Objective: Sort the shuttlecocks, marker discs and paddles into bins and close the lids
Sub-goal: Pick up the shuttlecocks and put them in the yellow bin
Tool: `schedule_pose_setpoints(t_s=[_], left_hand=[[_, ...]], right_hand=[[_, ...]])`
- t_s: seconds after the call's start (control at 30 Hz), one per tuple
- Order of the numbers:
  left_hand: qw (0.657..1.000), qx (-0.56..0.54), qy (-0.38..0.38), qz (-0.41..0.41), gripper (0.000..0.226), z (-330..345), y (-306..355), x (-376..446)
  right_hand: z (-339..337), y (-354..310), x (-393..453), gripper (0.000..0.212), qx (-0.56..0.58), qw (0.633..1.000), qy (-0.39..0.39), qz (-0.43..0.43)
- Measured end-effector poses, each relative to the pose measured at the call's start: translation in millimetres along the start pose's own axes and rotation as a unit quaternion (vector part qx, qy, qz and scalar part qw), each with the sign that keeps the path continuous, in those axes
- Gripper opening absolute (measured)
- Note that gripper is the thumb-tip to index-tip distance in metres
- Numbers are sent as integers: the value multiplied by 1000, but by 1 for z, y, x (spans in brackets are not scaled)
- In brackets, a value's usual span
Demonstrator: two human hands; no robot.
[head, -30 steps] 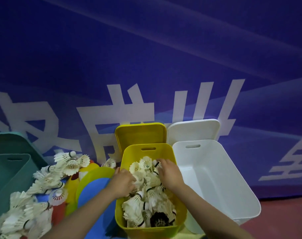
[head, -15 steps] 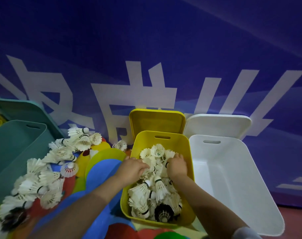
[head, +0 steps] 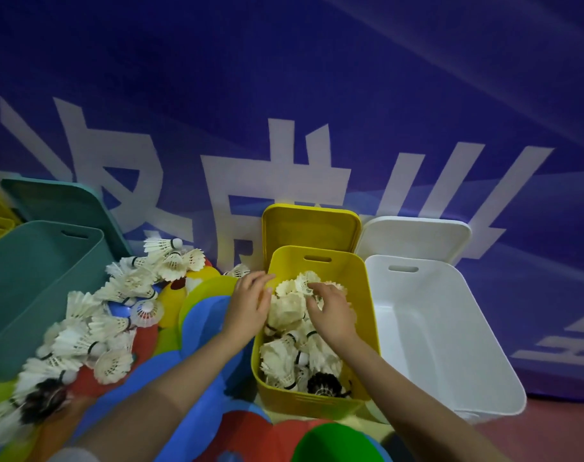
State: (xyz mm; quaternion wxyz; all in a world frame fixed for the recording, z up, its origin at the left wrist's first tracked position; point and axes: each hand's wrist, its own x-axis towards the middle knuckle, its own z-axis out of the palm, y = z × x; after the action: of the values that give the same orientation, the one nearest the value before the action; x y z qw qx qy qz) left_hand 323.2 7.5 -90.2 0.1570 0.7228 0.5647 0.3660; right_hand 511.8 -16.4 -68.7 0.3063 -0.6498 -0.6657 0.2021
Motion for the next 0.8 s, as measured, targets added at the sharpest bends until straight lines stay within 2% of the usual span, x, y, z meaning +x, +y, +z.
schedule_pose_setpoints(t_s=[0.17,0.3,0.43,0.67,0.8], left_hand=[[994,-73,31,-73,30,-55,-31,-28],[994,-48,40,-94,31,-109,-75,-58],[990,-23,45,-132,29,-160,-122,-84],[984,84,-10,-155,37,-238,-198,-116],[982,112,-45,-148,32,-263,-227,-121]], right_hand=[[30,-52,-15,31,66,997,-17,-29],[73,-109,-28,29,144,988,-35,-39],[133,-151,-46,24,206,973,-97,-24],[215,-206,-63,31,131,976,-171,-27],[254,-222,-66,41,86,976,-198,-18]])
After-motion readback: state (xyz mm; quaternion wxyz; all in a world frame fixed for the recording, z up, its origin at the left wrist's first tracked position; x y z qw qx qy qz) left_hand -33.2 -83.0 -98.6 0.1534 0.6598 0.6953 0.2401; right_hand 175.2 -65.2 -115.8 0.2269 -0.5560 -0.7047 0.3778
